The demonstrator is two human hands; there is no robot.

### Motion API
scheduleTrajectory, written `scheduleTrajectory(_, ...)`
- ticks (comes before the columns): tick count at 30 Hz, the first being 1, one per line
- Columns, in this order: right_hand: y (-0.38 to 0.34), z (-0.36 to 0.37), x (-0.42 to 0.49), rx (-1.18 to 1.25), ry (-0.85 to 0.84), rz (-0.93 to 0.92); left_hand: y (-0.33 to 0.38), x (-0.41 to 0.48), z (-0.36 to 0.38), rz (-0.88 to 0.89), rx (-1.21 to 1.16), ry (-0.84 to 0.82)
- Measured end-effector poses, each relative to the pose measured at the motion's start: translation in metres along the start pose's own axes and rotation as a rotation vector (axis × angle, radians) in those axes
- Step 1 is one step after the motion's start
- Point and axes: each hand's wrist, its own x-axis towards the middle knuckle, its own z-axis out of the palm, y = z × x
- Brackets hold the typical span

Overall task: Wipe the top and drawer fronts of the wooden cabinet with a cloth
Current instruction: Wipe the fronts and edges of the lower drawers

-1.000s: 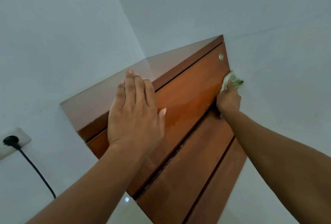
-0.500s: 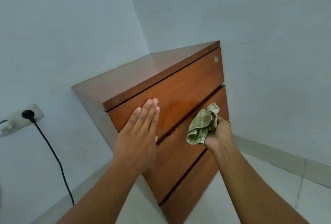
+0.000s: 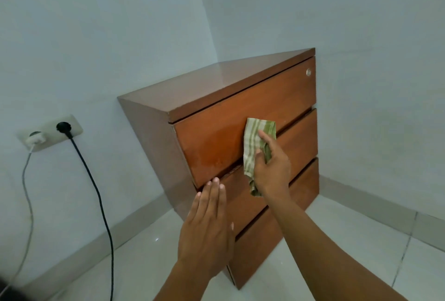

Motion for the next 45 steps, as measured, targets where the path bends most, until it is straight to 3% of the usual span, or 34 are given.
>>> scheduleTrajectory(5, 0.017, 0.004, -0.005, -0.166, -0.133, -0.278, 0.008, 0.005, -0.001, -0.076, -0.047, 0.024)
scheduleTrajectory(12, 0.038, 0.006, -0.007, -0.468, -0.262, -0.432, 0.013, 0.008, 0.005, -0.109, -0.075, 0.063)
scheduleTrajectory(17, 0.044, 0.008, -0.008, -0.446, -0.335, -0.387, 0.015, 0.010, 0.007, -0.139, -0.105, 0.077)
scheduleTrajectory(25, 0.042, 0.008, -0.006, -0.413, -0.266, -0.398, 0.019, 0.020, 0.001, -0.200, -0.159, 0.134)
scheduleTrajectory(37, 0.050, -0.013, 0.006, -0.443, -0.251, -0.437, 0.024, 0.040, -0.017, -0.268, -0.058, 0.064)
scheduleTrajectory(45, 0.052, -0.035, -0.010, -0.510, -0.231, -0.399, 0.043, 0.035, -0.020, -0.274, -0.228, 0.118)
